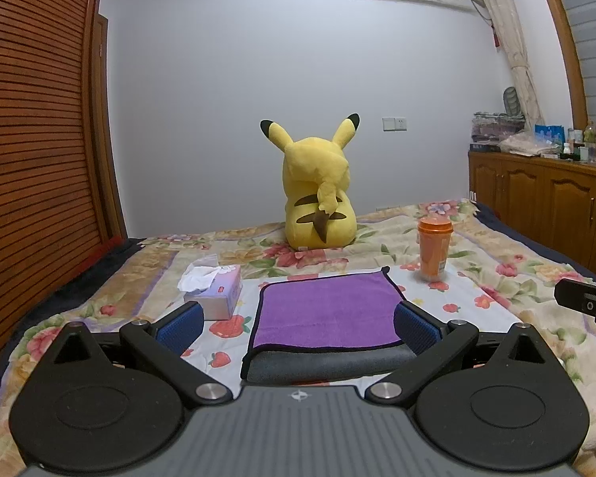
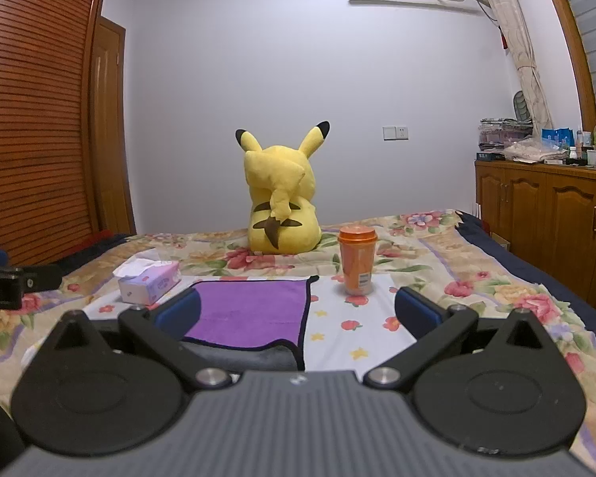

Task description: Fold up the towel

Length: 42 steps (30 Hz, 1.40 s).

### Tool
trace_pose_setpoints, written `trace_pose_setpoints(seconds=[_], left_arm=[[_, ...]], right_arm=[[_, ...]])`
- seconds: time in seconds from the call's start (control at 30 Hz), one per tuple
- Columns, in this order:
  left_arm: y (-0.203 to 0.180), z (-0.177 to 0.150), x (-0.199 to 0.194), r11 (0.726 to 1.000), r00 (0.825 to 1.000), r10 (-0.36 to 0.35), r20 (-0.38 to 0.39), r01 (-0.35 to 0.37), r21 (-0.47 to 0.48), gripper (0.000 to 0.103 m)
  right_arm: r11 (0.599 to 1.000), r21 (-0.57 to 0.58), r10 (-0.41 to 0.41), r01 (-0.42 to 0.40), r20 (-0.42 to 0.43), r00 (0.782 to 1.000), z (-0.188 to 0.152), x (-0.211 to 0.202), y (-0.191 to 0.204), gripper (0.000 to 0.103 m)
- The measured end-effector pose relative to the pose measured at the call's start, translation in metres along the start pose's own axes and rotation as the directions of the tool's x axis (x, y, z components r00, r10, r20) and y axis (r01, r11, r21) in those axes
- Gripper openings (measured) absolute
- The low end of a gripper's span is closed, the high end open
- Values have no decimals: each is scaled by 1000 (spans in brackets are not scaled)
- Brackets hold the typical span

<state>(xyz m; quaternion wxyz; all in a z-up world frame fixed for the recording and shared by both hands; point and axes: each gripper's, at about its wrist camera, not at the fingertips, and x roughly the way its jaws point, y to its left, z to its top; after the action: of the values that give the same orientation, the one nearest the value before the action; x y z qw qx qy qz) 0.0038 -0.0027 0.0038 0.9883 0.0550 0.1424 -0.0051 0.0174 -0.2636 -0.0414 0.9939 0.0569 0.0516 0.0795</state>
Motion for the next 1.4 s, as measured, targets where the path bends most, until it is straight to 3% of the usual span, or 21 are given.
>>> trace_pose_setpoints(seconds=[1.4], left_arm=[[2,-4,-2,1000,1000,-1,0,1,4,103]], right_arm=[[1000,-2,-2,2,-4,1000,-1,-1,-1,103]])
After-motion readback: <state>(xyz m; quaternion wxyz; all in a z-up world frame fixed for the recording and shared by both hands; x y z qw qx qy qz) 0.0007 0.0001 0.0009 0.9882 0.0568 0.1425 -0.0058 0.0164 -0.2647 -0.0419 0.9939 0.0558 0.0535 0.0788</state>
